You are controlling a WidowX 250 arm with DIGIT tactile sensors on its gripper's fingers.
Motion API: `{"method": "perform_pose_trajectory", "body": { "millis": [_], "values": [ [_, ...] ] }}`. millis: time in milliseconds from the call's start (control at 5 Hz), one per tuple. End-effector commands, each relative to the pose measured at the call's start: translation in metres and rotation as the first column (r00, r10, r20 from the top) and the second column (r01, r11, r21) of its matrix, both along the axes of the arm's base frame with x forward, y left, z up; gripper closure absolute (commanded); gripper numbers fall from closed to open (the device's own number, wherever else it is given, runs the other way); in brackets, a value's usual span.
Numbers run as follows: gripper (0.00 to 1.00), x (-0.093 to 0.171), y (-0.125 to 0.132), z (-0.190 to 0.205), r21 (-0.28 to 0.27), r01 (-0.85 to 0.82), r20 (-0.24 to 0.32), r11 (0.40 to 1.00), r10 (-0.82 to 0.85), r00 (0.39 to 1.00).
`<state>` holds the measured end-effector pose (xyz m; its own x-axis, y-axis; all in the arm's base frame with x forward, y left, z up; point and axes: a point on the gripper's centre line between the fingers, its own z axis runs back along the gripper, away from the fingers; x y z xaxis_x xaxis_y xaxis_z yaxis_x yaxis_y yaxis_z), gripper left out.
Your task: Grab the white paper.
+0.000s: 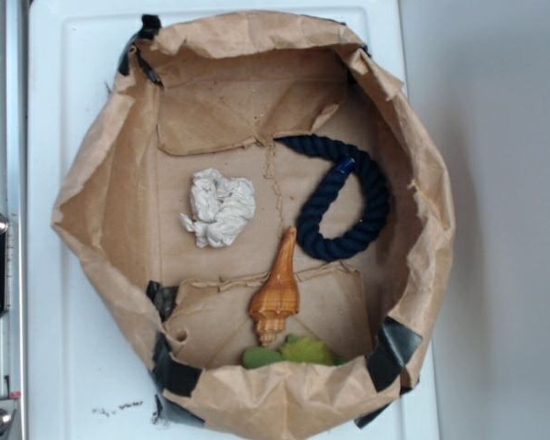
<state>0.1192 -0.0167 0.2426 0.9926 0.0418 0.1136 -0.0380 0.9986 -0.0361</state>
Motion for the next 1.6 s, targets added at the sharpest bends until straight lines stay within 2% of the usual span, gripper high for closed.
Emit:
{"method": "perform_pose_trajectory", "body": {
  "millis": [0,400,600,800,1200,1400],
  "values": [
    [0.0,0.0,0.0,0.0,0.0,0.0,0.0,1.0,0.0,1.0],
    [0.0,0.028,0.007,-0.009,0.014,-0.007,-0.004,1.0,0.008,1.0],
    [0.0,0.034,0.017,-0.01,-0.011,0.004,0.022,1.0,-0.004,1.0],
    [0.0,0.066,0.038,-0.025,-0.013,0.021,0.04,1.0,-0.02,0.999],
    [0.0,0.134,0.041,-0.027,-0.053,-0.004,0.03,0.999,0.006,1.0],
    [0.0,0.142,0.042,-0.051,-0.013,0.056,0.034,0.998,-0.055,0.998]
  ]
}}
